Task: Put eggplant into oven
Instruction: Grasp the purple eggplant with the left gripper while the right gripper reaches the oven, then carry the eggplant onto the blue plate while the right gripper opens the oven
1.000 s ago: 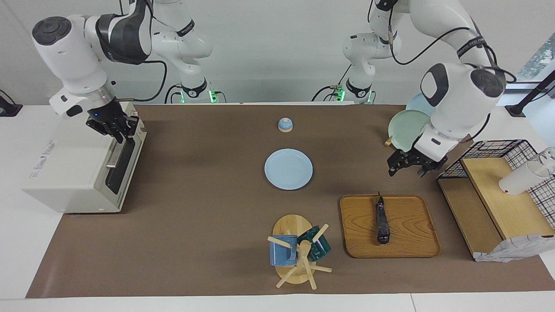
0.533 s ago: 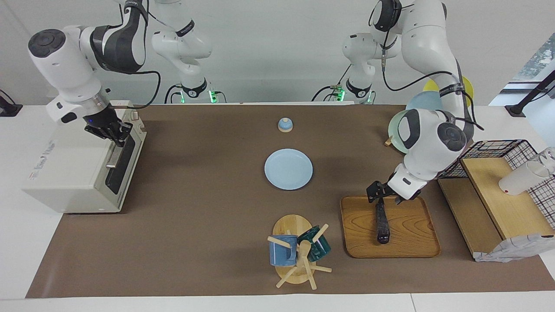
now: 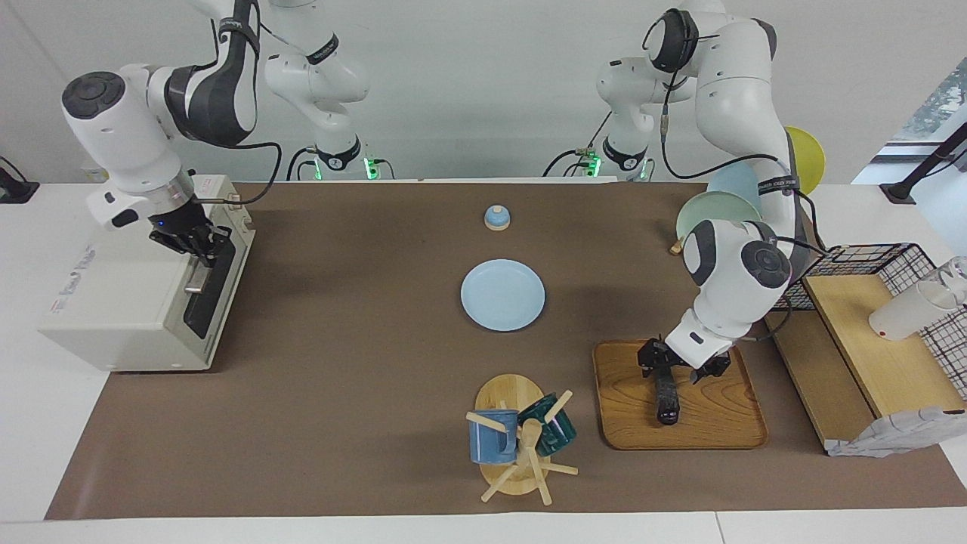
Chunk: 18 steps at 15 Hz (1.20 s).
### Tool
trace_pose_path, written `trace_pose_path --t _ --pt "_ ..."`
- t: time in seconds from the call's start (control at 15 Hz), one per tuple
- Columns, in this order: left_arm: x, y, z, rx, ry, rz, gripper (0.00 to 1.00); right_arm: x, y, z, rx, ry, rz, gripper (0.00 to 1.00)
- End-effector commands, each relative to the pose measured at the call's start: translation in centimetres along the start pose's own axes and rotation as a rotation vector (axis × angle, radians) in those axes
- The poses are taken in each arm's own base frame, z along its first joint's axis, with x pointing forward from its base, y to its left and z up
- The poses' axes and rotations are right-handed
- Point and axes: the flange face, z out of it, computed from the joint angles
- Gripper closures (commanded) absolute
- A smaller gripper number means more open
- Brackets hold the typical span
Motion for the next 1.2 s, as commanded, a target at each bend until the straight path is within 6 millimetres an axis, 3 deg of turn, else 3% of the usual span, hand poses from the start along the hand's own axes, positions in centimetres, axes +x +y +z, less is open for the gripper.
trace_pose_path --t 0.0,0.2,0.6,0.73,0.87,1.0,1.13 --pt "-0.2 0.0 1.0 0.016 0.015 0.025 0.00 -0.2 0.5 0.2 -0.029 0.007 -0.031 1.00" --pt "-0.6 0.4 1.6 0.016 0.017 0.030 0.00 -0.2 0.7 0.5 -0.051 -0.002 -0.079 1.00" --pt "-0.9 0.2 1.8 0.016 0.008 0.025 0.03 -0.8 1.6 3.2 -0.051 0.027 -0.064 1.00" --pt "-1.0 0.5 2.0 0.015 0.003 0.028 0.10 -0.6 0.7 3.8 -0.037 0.027 -0.061 1.00" --pt "-1.0 0.5 1.9 0.016 0.000 0.031 0.19 0.2 -2.4 5.0 -0.027 0.047 -0.061 1.00" --pt "-1.0 0.2 1.8 0.017 -0.002 0.026 0.36 0.5 -5.3 5.0 -0.022 0.067 -0.035 1.00" --pt "-1.0 0.2 1.7 0.017 -0.005 0.025 0.82 1.5 -7.7 6.8 -0.011 0.085 -0.036 1.00"
